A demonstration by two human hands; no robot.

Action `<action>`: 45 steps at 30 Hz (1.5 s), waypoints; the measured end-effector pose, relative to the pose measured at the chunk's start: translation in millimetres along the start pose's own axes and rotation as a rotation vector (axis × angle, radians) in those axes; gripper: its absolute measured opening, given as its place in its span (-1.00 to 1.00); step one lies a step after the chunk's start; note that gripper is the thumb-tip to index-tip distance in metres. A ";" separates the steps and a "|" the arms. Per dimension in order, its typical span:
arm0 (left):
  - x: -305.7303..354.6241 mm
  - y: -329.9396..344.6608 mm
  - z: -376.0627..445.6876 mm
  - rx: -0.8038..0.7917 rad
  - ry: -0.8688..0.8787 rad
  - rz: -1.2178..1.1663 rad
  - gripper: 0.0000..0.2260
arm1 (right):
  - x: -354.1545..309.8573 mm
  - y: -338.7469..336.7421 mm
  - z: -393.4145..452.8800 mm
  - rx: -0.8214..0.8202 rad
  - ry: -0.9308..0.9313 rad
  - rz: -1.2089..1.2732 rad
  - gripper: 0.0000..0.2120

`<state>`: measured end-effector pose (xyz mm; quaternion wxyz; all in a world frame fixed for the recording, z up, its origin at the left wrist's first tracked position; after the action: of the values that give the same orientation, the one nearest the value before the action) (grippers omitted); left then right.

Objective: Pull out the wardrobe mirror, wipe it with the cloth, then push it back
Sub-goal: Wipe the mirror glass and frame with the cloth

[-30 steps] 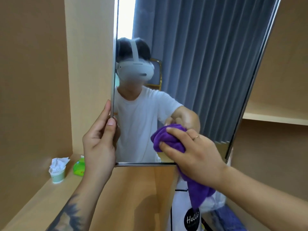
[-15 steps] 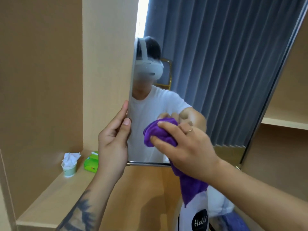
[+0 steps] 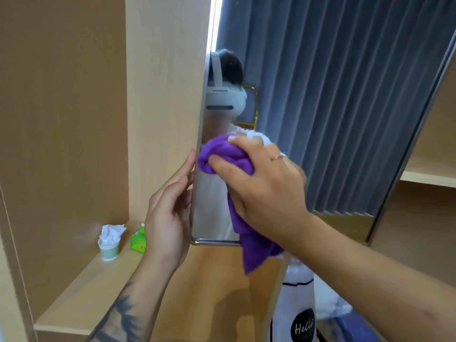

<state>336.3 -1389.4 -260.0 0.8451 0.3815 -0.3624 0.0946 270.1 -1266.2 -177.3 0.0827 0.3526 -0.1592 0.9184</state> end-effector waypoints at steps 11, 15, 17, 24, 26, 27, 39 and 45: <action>-8.7 -13.1 4.4 0.071 -0.101 -0.027 -0.60 | -59.4 21.8 -44.0 -0.162 -0.160 0.109 -0.73; -9.9 -15.5 4.0 0.077 -0.110 -0.008 -0.60 | -47.9 21.4 -39.9 -0.070 0.006 0.086 -0.68; -7.8 -12.8 2.7 0.053 -0.093 -0.028 -0.60 | -65.7 26.6 -54.9 -0.092 -0.005 0.098 -0.68; -3.7 -10.2 -1.0 0.079 -0.085 -0.005 -0.62 | -76.3 26.5 -62.7 -0.141 -0.138 0.132 -0.74; -4.9 -10.8 -2.0 0.091 -0.090 0.020 -0.61 | -55.1 19.4 -51.4 -0.068 -0.066 0.098 -0.72; -6.0 -12.0 -3.1 0.105 -0.089 0.039 -0.60 | -48.5 17.9 -50.2 -0.051 -0.017 0.094 -0.70; -8.0 -14.5 -3.4 0.174 -0.053 0.147 -0.67 | -35.1 12.5 -58.1 -0.029 0.028 0.079 -0.73; -6.4 -21.0 -2.0 0.229 0.062 0.298 -0.72 | -70.8 19.5 -92.4 -0.143 -0.072 0.140 -0.70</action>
<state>341.9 -1401.7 -277.3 0.7835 0.4144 -0.3756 0.2709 259.8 -1254.8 -294.3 0.0376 0.3665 -0.2512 0.8951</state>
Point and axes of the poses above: each hand's wrist, its own z-axis towards the middle knuckle, its own y-axis out of the palm, x = y × z, the point moved 9 cm from there along z, towards the middle knuckle, and after that the axes turned 14 degrees about -y, right-handed, at the moved point
